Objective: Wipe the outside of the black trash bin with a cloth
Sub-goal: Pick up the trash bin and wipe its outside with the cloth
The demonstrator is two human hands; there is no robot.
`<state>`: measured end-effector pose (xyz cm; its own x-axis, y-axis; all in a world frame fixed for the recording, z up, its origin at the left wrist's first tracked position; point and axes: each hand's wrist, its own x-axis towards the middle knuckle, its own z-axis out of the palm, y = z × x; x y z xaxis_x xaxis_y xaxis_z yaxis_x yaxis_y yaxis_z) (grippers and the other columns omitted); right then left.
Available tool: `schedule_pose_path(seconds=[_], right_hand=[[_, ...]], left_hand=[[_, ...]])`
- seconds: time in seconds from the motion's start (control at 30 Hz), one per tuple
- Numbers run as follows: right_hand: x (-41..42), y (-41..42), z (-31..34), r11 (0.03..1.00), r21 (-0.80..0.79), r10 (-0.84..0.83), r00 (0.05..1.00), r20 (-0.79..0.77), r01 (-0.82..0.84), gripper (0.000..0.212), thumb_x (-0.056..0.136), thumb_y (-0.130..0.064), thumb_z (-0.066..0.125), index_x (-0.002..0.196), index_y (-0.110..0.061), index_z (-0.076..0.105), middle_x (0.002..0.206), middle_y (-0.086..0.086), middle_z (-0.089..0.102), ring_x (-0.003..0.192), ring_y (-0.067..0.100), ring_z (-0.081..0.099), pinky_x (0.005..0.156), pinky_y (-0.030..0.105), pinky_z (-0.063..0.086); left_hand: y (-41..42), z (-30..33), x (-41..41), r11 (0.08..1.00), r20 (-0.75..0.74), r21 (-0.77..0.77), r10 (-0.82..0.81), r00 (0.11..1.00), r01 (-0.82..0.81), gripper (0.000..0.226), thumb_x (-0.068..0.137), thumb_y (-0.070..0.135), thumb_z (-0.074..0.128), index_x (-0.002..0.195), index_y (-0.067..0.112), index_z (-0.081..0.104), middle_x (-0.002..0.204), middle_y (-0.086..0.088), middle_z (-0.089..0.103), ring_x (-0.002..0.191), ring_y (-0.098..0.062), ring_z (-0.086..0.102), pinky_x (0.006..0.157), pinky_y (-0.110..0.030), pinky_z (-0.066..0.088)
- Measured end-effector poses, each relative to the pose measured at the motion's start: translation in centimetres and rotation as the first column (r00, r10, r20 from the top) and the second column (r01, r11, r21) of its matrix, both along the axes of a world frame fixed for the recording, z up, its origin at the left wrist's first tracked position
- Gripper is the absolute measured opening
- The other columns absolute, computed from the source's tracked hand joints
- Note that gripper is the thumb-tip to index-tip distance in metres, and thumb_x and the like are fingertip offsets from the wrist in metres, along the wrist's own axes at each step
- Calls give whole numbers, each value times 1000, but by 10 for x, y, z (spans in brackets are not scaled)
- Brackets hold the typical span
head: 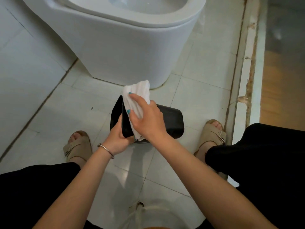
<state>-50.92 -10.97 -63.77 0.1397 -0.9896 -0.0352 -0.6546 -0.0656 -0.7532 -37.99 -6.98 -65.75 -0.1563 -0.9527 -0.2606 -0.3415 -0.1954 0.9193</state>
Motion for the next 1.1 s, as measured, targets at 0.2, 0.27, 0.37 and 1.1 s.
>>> schedule_pose_path(seconds=[0.2,0.27,0.37,1.1], right_hand=[[0,0,-5,997,-49,-53,997,-47,51,49,92,-41,53,139,-47,40,99,3,45,78,21,50,71,29,41],[-3,2,-7,995,-64,-77,997,-24,75,48,92,-40,53,138,-48,42,97,2,44,75,19,47,69,26,39],[0,4,-11,995,-73,-70,998,-7,69,48,92,-40,54,137,-48,43,96,1,42,73,18,47,67,27,42],[-73,-17,-62,961,65,-256,956,-143,267,45,93,-42,49,137,-49,41,102,2,43,76,23,51,69,28,45]], left_hand=[[-3,1,-5,1000,3,-8,-5,1000,5,95,71,10,73,149,17,20,134,11,51,124,-2,50,102,-22,41],[-4,0,-5,1000,5,0,-16,1000,16,99,71,8,73,150,20,16,135,14,51,125,-3,49,103,-25,42],[-2,1,-2,1000,-3,4,-5,1000,5,101,70,8,74,151,19,14,136,16,49,126,-2,48,102,-21,42],[3,-9,13,988,54,125,87,995,-94,79,78,-4,71,143,17,29,128,2,50,117,-15,50,95,-31,47]])
